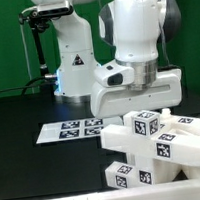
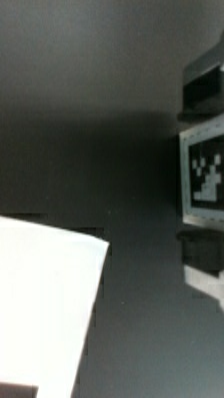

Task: Assemble chair

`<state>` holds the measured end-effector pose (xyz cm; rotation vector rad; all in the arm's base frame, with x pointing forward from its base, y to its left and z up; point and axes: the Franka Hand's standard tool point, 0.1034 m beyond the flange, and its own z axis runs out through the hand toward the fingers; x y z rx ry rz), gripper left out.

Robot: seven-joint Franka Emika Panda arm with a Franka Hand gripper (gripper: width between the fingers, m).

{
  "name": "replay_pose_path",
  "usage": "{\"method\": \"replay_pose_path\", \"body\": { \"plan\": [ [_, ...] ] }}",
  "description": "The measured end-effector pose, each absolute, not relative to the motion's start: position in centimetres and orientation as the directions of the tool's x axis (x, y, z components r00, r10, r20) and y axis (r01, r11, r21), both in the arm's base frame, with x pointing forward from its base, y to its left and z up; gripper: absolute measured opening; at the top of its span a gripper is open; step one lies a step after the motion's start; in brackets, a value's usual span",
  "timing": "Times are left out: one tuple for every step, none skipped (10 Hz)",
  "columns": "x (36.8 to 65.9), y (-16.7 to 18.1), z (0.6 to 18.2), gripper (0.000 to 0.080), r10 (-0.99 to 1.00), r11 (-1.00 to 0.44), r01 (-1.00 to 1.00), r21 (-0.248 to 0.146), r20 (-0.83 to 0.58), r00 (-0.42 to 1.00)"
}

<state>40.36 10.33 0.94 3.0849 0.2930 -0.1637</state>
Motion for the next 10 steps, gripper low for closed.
{"method": "replay_pose_path", "body": {
  "plan": [
    [40.4,10.3,0.9,0.0284,0.185,-0.982,0.189,0.029,-0.108,0.977],
    [40.5,10.3,1.1,0.0284,0.184,-0.982,0.188,0.027,-0.107,0.977],
    [40.7,10.5,1.8,0.0284,0.185,-0.982,0.188,0.021,-0.101,0.978],
    [41.0,10.9,2.8,0.0284,0.187,-0.982,0.189,0.011,-0.095,0.978],
    [41.2,11.4,4.1,0.0284,0.189,-0.982,0.189,-0.003,-0.096,0.977],
    [41.9,11.8,6.1,0.0284,0.185,-0.983,0.184,-0.022,-0.09,0.979],
    [42.8,11.9,8.0,0.0284,0.184,-0.983,0.181,-0.036,-0.092,0.979],
    [44.6,11.6,10.3,0.0284,0.186,-0.982,0.181,-0.051,-0.093,0.978],
    [47.2,10.9,12.3,0.0284,0.184,-0.982,0.18,-0.059,-0.073,0.98],
    [48.5,10.5,12.1,0.0284,0.191,-0.981,0.188,-0.051,-0.049,0.98]
  ]
}}
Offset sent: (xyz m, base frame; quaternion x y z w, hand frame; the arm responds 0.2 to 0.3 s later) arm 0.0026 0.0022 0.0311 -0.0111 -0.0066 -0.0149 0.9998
